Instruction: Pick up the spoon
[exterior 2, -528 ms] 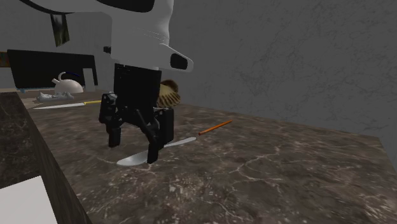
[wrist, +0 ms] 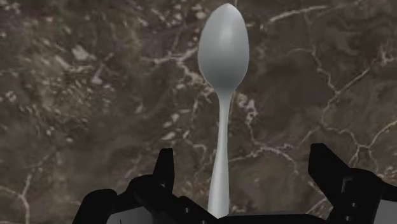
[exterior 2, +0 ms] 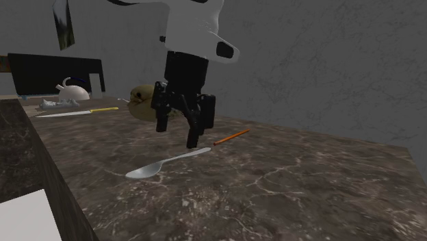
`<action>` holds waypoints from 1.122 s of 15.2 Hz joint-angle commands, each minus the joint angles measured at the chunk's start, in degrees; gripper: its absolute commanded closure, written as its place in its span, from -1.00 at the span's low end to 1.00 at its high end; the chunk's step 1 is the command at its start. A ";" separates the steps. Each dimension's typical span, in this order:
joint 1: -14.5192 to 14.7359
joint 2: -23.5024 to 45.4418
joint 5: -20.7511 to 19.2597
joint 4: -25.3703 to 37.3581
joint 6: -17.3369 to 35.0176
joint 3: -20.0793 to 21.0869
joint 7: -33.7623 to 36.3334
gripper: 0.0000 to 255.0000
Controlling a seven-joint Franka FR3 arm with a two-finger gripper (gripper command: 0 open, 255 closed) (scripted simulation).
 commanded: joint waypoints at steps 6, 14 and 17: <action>-0.68 1.31 0.18 -3.04 4.01 -0.11 1.12 -1.00; -0.69 1.18 0.19 -4.30 5.13 -0.08 0.97 1.00; -0.69 1.20 0.19 -4.27 5.13 -0.08 0.97 1.00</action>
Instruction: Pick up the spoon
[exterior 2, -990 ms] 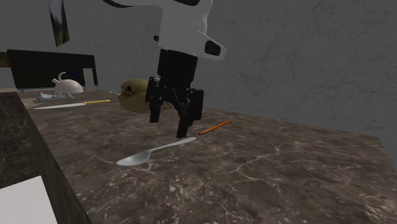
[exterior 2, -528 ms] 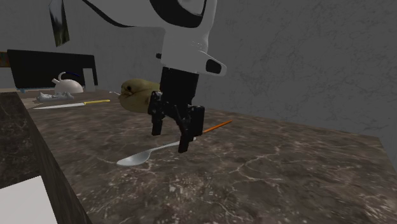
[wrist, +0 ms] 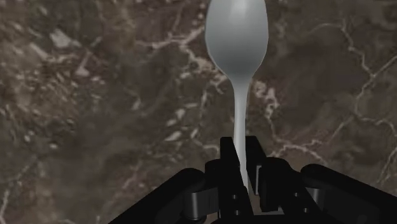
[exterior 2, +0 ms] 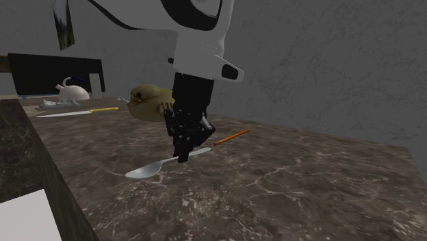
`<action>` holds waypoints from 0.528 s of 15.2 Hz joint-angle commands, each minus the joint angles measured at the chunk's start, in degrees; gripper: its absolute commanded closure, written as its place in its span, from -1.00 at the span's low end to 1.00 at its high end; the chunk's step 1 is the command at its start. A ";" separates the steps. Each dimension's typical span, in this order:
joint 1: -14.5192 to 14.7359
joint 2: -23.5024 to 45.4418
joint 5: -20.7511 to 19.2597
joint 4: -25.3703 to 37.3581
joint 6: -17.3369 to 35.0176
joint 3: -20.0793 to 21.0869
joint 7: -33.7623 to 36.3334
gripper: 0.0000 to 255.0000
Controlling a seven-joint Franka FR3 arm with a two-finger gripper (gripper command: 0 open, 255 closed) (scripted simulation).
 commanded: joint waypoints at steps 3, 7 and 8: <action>0.02 0.08 0.01 0.71 -0.69 -0.01 0.09 1.00; 0.07 0.53 0.01 4.18 -3.67 -0.07 0.51 1.00; 0.09 0.68 0.01 5.07 -4.41 -0.09 0.62 1.00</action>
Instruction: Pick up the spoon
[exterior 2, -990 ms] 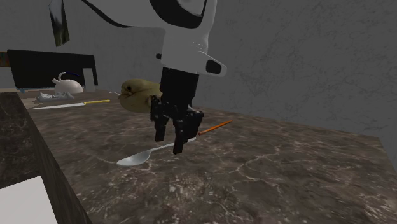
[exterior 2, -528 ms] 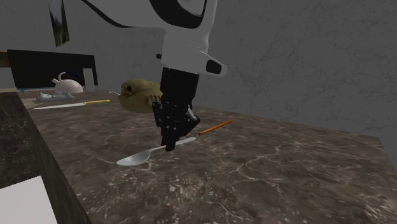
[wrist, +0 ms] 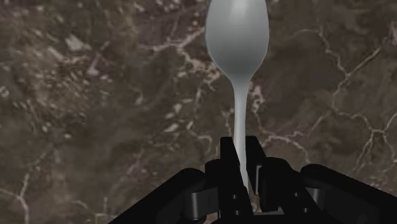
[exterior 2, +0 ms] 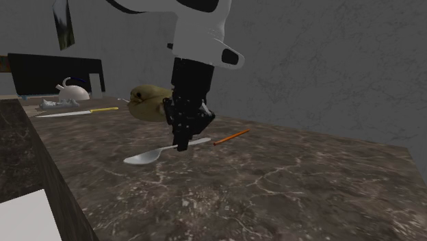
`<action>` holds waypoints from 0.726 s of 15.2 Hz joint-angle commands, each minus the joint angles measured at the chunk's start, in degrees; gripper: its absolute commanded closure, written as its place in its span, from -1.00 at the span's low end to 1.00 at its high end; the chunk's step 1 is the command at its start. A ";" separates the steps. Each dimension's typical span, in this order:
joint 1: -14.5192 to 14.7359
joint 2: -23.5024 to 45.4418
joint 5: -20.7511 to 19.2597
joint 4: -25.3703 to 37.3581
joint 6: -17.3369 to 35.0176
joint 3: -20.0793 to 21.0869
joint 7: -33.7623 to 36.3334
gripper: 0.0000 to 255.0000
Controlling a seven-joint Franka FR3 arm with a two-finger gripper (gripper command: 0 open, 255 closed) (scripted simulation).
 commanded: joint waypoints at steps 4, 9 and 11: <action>0.07 0.82 0.03 4.60 -3.77 -0.10 0.52 1.00; 0.16 1.95 0.12 9.50 -7.50 -0.21 1.04 1.00; 0.16 1.99 0.12 9.64 -7.61 -0.21 1.06 1.00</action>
